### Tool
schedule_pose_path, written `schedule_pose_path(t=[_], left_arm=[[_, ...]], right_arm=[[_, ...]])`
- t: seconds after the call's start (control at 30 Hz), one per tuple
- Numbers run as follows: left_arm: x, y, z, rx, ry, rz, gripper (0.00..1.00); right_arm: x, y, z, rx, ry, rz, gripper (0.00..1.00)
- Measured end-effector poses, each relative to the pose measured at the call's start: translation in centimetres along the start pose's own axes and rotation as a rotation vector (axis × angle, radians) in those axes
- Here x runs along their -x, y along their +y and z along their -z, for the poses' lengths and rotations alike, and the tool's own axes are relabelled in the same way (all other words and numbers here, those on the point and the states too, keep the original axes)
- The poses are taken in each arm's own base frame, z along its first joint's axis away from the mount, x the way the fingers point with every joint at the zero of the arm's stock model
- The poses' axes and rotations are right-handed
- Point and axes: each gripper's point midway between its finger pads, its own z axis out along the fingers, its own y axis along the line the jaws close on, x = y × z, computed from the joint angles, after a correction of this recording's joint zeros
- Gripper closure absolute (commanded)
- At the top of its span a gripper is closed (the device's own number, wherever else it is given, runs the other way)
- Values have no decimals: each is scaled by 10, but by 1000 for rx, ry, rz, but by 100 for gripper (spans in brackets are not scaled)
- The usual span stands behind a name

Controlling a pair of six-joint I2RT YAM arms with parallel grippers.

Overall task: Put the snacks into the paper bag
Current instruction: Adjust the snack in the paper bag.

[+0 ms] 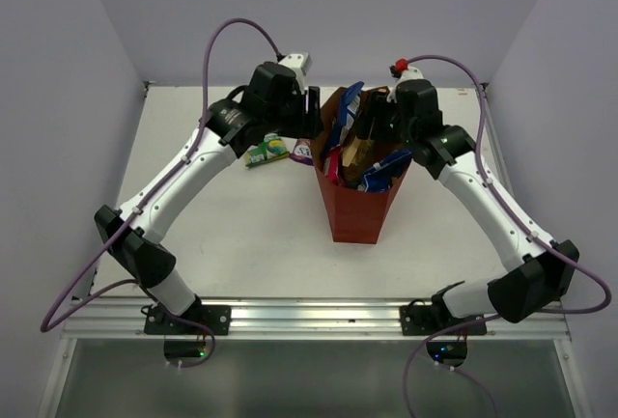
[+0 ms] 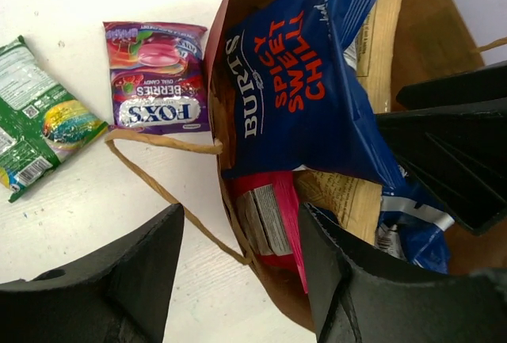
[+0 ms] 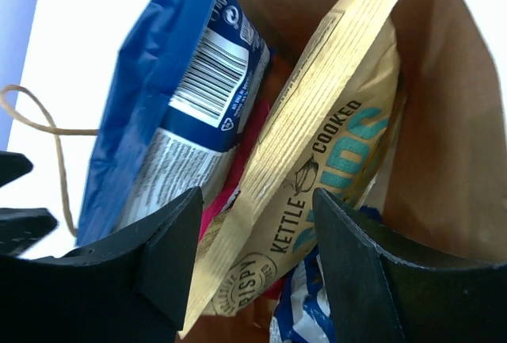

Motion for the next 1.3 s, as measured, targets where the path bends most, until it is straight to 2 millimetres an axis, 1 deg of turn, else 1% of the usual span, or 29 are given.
schedule_pose_path(t=[0.07, 0.17, 0.2, 0.23, 0.27, 0.3, 0.33, 0.4, 0.43, 0.47, 0.5, 0.6, 0.7, 0.8, 0.93, 1.0, 1.03, 1.13, 1.2, 1.3], left_arm=[[-7, 1, -10, 9, 24, -11, 39], [-18, 1, -24, 19, 59, -25, 43], [-22, 1, -29, 24, 72, -28, 44], [-26, 1, -33, 26, 83, -32, 48], [-30, 0, -38, 28, 95, -35, 51], [-33, 0, -41, 30, 106, -39, 54], [-36, -1, -44, 30, 113, -42, 63], [-41, -2, -49, 32, 127, -50, 72], [-42, -2, -50, 31, 130, -53, 87], [-41, -3, -50, 30, 130, -55, 95], [-39, -4, -50, 27, 127, -65, 100], [-33, -8, -51, 20, 123, -73, 100], [-24, -17, -54, 4, 112, -76, 100], [-21, -26, -54, -6, 103, -98, 100], [-27, -27, -56, 6, 105, -122, 100], [-30, -17, -62, 7, 121, -102, 100], [-30, -8, -66, 17, 123, -87, 100], [-33, 17, -73, 54, 131, -53, 100], [-31, 23, -74, 59, 132, -38, 100], [-30, 15, -70, 37, 128, -42, 100]], right_arm=[[-7, -1, -8, -4, 25, -10, 40], [-15, -4, -17, -20, 56, -15, 49], [-18, -6, -20, -28, 66, -14, 54], [-21, -8, -22, -37, 74, -12, 69], [-22, -9, -22, -42, 79, -4, 78], [-23, -11, -22, -53, 80, 1, 85], [-23, -15, -21, -68, 81, 8, 96], [-24, -23, -19, -103, 87, 27, 100], [-22, -26, -17, -119, 85, 36, 100], [-20, -30, -14, -135, 85, 45, 100], [-18, -32, -11, -147, 82, 54, 100], [-10, -35, -1, -165, 83, 83, 100], [-1, -33, 5, -160, 70, 105, 100], [0, -33, 5, -153, 72, 121, 100], [-5, -35, 6, -155, 91, 143, 99], [-10, -38, 6, -163, 104, 151, 87], [-14, -40, 6, -167, 114, 153, 74], [-18, -43, 11, -171, 130, 166, 57], [-15, -41, 16, -163, 124, 168, 55], [1, -30, 27, -127, 85, 160, 49]])
